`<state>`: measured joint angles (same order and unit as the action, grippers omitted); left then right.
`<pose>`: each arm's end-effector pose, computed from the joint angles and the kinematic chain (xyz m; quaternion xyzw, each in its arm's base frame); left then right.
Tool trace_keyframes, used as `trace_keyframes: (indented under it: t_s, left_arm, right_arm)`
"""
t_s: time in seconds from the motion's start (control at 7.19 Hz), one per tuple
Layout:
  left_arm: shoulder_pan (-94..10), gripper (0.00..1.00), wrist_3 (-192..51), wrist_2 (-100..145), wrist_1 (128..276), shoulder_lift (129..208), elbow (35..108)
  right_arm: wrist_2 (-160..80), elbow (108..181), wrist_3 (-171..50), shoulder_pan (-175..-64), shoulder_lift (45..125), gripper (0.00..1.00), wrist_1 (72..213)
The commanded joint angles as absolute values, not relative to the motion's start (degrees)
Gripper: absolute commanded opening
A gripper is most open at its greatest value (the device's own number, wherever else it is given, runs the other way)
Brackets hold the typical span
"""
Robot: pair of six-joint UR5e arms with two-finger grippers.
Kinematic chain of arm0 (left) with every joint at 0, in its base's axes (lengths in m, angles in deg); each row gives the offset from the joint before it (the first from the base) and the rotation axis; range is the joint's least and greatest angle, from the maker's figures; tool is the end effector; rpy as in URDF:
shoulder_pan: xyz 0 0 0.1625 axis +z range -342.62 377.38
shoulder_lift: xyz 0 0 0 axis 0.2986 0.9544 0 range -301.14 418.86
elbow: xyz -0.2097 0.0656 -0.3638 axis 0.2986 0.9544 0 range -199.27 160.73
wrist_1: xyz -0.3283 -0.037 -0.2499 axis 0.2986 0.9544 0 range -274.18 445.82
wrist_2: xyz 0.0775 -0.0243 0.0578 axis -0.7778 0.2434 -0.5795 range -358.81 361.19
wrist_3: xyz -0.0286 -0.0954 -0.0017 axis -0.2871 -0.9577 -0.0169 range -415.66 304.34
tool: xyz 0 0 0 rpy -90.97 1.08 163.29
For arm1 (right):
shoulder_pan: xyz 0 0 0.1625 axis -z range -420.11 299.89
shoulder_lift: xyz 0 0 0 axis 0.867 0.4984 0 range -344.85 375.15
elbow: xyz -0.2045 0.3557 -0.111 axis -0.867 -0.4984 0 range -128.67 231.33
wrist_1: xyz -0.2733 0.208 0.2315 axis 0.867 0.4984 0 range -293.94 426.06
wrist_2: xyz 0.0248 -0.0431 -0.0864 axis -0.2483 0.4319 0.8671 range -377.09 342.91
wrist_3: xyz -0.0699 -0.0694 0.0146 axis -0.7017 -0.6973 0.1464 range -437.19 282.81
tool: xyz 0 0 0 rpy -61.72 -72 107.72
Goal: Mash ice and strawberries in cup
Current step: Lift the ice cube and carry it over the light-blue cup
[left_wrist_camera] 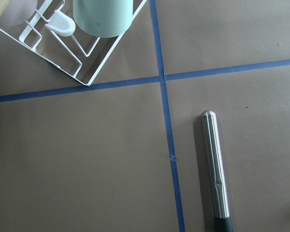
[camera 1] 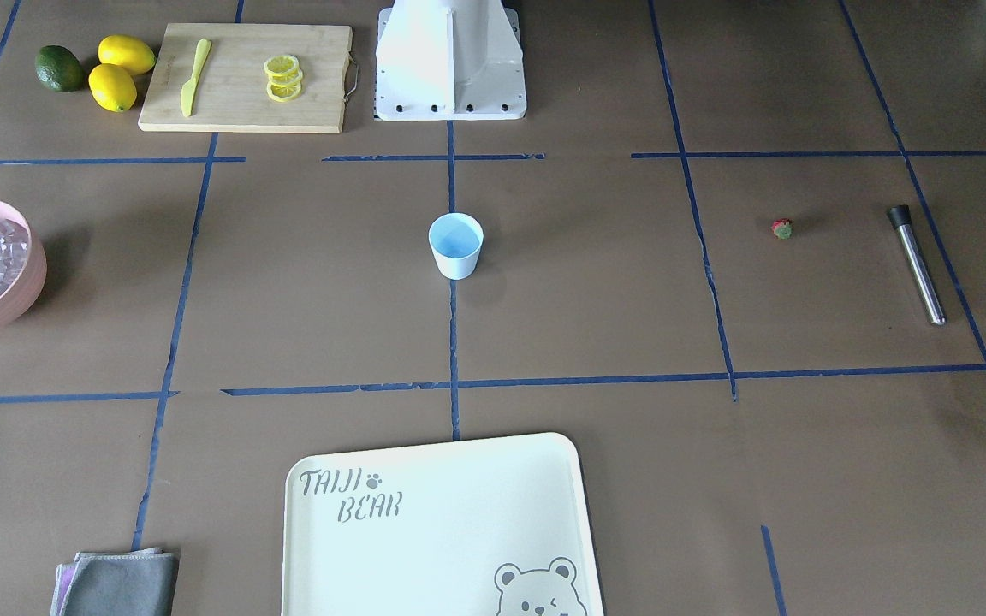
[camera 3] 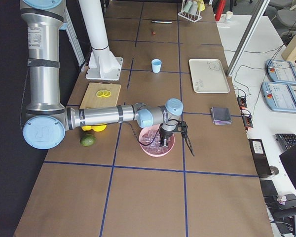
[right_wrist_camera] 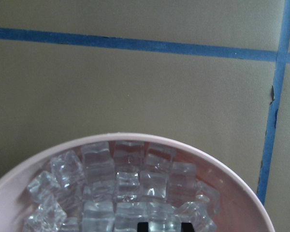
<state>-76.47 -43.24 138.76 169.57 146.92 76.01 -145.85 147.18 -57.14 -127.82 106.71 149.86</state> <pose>-0.0915 -0.4681 0.6366 0.0340 0.4025 0.0582 0.9130 -0.1208 -0.4817 0.6162 -0.0390 -0.3393 -0.0487 0.9386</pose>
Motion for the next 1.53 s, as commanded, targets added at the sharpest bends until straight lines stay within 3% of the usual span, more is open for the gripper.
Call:
trace_keyframes:
  t_s: [0.0, 0.42, 0.7, 0.97, 1.39]
  left_arm:
    - [-76.6, 1.00, -43.4, 140.0, 169.5, 146.8, 76.4]
    - [-76.6, 1.00, -43.4, 140.1, 169.5, 146.8, 76.4]
    - [-76.6, 1.00, -43.4, 140.1, 169.5, 146.8, 76.4]
    - [-76.6, 1.00, -43.4, 140.1, 169.5, 146.8, 76.4]
    - [-76.6, 1.00, -43.8, 140.1, 169.5, 146.8, 76.4]
  right_arm:
    - [-145.9, 149.6, -57.6, -128.8, 106.7, 0.00, 149.9]
    - [-147.2, 158.6, -57.9, -136.3, 107.1, 0.00, 150.9]
    - [-147.9, 160.3, -55.7, -135.1, 99.3, 0.00, 156.6]
    - [-149.7, 160.0, -44.9, -126.1, 86.1, 0.00, 162.9]
    - [-140.6, 159.9, -17.6, -109.3, 74.1, 0.00, 162.9]
